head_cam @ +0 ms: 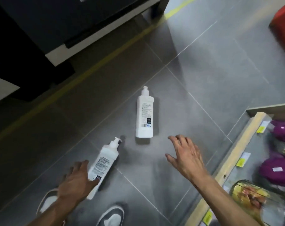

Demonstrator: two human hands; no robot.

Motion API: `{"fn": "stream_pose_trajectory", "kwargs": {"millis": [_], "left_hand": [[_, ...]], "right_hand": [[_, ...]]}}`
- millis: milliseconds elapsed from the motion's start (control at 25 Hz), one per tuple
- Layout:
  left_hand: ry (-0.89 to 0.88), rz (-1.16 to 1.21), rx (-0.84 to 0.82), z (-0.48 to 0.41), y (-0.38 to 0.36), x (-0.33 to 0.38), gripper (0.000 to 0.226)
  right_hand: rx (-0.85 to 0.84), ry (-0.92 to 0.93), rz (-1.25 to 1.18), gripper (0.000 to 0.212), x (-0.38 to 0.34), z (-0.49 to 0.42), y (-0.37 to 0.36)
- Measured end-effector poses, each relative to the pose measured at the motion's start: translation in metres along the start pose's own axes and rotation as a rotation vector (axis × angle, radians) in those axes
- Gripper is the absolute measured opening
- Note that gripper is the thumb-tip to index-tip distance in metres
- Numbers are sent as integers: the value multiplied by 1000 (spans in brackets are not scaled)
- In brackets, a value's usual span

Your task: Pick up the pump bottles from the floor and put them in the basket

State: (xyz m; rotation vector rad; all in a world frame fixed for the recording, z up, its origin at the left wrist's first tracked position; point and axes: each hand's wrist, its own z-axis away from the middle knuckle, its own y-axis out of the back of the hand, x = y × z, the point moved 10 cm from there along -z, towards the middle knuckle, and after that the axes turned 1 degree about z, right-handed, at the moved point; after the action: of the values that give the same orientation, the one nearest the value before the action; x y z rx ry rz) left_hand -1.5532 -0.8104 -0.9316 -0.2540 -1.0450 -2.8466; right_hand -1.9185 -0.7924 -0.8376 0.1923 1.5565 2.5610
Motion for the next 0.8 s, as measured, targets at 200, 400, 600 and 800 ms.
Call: {"fn": "stream_pose_trajectory", "kwargs": {"millis": [200, 400, 600, 800], "left_hand": [[36, 143, 35, -54, -68, 2, 112], [117, 356, 79, -71, -91, -9, 106], [115, 235, 92, -70, -82, -8, 93], [58, 168, 82, -71, -47, -9, 79]], "right_hand": [[-18, -85, -141, 80, -9, -83, -79], [29, -404, -711, 101, -31, -139, -122], [106, -621, -696, 85, -34, -179, -115], [50, -758, -654, 75, -32, -175, -112]]}}
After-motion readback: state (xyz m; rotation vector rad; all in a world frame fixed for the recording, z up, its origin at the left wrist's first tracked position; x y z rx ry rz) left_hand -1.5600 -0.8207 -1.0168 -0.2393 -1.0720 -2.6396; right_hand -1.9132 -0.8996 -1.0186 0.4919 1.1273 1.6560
